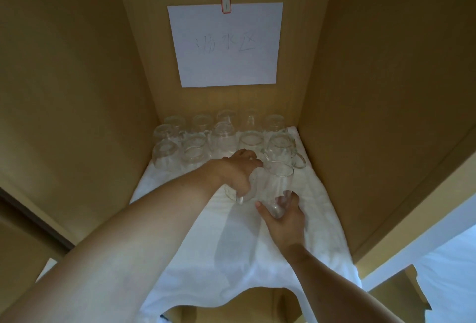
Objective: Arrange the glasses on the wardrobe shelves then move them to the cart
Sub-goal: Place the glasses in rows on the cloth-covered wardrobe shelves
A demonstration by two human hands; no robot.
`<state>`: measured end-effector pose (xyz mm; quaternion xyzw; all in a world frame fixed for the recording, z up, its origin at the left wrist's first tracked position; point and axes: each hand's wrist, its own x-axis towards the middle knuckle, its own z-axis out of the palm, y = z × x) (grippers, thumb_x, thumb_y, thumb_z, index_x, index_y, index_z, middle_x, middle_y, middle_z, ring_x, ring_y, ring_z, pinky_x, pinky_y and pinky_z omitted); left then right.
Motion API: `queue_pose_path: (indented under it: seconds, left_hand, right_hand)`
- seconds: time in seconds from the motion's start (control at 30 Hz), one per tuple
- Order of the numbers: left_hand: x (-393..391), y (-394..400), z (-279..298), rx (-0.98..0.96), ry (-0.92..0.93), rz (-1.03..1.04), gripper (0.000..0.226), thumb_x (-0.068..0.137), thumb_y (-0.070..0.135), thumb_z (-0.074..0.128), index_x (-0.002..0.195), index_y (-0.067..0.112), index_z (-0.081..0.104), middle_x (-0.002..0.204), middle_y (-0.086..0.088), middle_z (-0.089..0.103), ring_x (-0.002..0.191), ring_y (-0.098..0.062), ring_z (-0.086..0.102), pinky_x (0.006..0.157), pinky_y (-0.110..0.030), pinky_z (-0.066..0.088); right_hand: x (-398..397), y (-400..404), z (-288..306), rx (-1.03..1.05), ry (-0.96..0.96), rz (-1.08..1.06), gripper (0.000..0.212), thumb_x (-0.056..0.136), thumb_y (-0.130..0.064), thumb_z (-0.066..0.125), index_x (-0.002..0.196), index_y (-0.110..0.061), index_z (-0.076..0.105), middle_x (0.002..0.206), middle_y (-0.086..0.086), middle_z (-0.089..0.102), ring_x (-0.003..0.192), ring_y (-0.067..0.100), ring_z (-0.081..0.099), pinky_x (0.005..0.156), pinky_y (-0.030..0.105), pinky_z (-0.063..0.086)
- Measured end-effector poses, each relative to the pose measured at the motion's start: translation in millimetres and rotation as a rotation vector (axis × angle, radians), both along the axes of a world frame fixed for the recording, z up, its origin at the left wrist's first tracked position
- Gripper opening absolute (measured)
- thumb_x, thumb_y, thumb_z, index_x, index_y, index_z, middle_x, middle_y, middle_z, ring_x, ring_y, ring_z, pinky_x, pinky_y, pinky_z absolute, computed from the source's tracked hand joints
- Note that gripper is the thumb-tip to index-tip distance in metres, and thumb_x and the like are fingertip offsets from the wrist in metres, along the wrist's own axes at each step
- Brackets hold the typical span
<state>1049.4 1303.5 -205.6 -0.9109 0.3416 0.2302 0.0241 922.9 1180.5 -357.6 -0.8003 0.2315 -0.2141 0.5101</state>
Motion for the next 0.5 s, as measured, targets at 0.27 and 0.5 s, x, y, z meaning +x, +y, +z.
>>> queue_pose_path:
  seconds: [0.27, 0.5]
  left_hand:
    - [7, 5, 12, -0.027, -0.195, -0.121, 0.087, 0.076, -0.001, 0.082, 0.151, 0.018, 0.045, 0.144, -0.008, 0.048, 0.132, -0.026, 0.047, 0.097, -0.028, 0.046]
    - [20, 17, 16, -0.020, -0.196, 0.062, 0.089, 0.072, 0.013, 0.091, 0.149, 0.014, 0.046, 0.144, -0.008, 0.050, 0.134, -0.026, 0.047, 0.106, -0.036, 0.046]
  right_hand:
    - [-3, 1, 5, 0.010, 0.018, -0.018, 0.106, 0.052, -0.096, 0.065, 0.130, -0.026, 0.045, 0.106, -0.018, 0.062, 0.094, 0.004, 0.063, 0.070, 0.005, 0.040]
    - [-4, 2, 7, 0.014, 0.045, -0.015, 0.104, 0.053, -0.097, 0.064, 0.129, -0.029, 0.043, 0.106, -0.020, 0.061, 0.094, 0.003, 0.063, 0.070, 0.003, 0.038]
